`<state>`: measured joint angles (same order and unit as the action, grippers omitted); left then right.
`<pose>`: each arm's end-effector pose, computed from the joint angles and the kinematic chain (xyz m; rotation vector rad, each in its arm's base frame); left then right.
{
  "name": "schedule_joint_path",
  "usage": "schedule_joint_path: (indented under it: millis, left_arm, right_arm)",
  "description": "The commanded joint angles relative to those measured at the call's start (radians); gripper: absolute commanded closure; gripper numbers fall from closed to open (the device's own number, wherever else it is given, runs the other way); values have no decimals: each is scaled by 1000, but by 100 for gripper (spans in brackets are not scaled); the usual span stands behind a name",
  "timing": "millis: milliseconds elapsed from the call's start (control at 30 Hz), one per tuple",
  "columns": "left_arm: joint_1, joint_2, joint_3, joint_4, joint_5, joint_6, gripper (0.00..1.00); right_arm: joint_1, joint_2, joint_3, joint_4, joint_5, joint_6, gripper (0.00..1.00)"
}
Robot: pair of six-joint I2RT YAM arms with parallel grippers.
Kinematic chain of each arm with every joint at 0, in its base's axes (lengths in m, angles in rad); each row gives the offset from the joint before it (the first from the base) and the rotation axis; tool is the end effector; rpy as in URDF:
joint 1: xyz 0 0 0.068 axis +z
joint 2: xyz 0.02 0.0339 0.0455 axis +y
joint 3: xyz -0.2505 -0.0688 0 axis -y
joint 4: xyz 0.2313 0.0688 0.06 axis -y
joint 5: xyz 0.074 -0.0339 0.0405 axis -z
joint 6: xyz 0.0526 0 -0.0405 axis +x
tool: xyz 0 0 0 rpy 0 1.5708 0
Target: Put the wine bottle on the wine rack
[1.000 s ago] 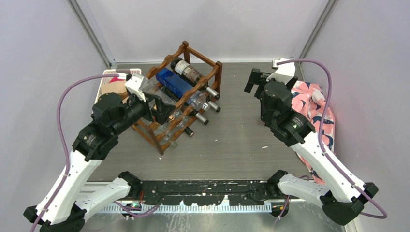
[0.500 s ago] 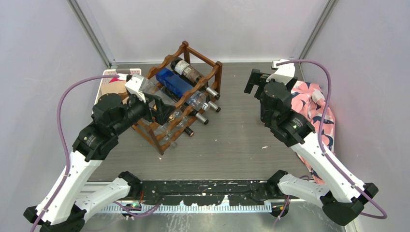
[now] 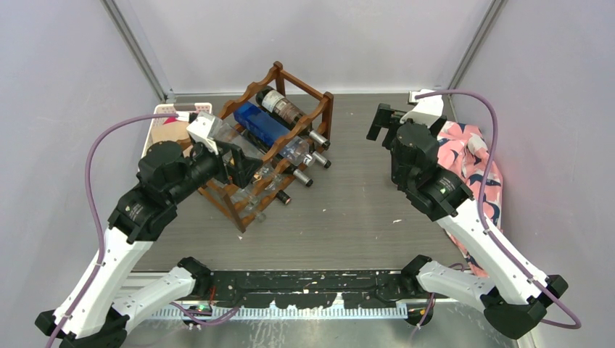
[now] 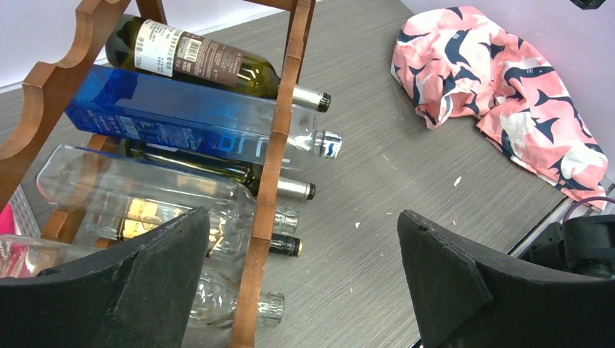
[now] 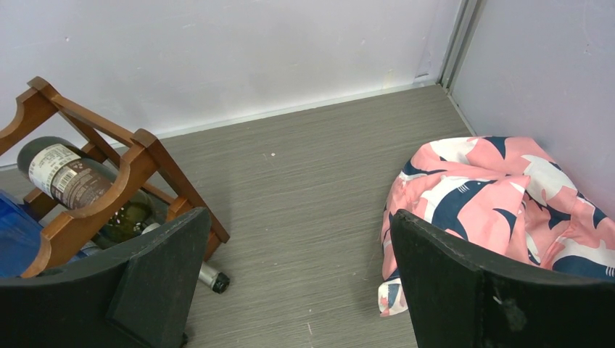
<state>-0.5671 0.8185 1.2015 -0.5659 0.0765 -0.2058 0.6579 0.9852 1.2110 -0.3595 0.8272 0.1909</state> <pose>0.1373 -0.0922 0.4155 0.3787 1.7554 -0.6265 0.1836 0.0930 0.4179 0.2203 1.6469 -0.0619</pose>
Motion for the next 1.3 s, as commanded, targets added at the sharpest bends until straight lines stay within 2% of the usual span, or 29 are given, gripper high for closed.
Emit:
schedule_joint_path:
  millis: [0, 1267]
  left_arm:
    - [6, -18, 4, 48, 9, -9, 0]
    - [6, -45, 0, 41, 16, -29, 0]
  right_arm:
    - [-3, -28, 4, 47, 10, 10, 0]
    - [-4, -62, 2, 22, 5, 24, 0]
